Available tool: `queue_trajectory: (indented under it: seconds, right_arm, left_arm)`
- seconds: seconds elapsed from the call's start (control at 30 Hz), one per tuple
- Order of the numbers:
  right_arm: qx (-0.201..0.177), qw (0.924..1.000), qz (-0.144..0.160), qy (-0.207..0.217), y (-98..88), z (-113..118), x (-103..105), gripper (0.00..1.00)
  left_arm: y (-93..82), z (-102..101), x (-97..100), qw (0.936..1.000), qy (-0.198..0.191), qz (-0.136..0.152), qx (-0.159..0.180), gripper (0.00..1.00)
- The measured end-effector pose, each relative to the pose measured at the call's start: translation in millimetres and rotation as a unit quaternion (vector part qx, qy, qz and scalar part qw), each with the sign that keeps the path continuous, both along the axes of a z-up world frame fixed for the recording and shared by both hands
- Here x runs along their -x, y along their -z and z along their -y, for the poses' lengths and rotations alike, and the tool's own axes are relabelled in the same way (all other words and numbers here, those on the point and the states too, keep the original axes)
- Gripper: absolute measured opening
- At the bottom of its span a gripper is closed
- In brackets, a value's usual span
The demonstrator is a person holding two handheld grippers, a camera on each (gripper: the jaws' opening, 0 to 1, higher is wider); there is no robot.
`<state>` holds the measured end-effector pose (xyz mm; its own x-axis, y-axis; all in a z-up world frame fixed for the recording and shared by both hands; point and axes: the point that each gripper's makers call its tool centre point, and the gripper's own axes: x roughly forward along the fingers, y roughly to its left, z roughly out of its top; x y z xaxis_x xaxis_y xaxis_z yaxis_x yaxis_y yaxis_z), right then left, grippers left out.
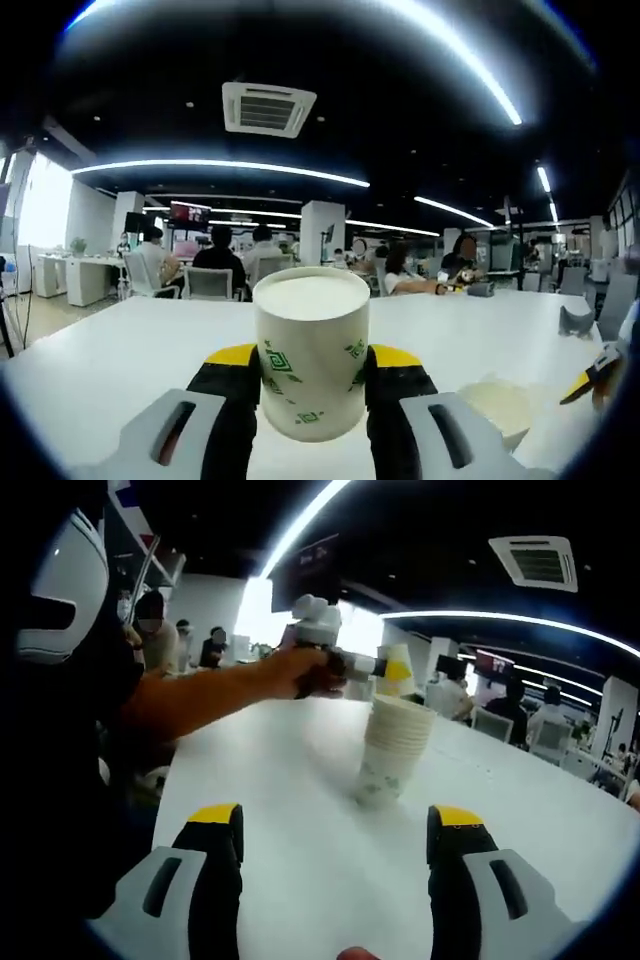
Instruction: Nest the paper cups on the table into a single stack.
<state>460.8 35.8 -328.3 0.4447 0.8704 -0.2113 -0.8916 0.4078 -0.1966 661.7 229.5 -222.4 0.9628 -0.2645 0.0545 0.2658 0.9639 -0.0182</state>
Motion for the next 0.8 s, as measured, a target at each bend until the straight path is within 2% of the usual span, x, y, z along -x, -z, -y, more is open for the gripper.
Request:
queue_trajectory:
  seconds: [0.27,0.5,0.8]
  right_arm:
    - [-0.005,1.0000,-0.001,0.001,-1.4,0.0,3.6,0.77]
    - [-0.007,1.0000,0.005,0.002,-6.9,-1.4,6.0,0.76]
    - [-0.008,0.9999,0.007,0.001,-7.8,-4.5,11.2,0.74]
  left_arm:
    - [-18.4,4.5,21.2,0.9998,0.006,0.018,0.005,0.44]
    - [-33.1,5.1,45.4,0.9987,0.015,0.035,0.033,0.44]
    - [-36.7,5.0,75.4,0.9974,0.020,0.040,0.056,0.44]
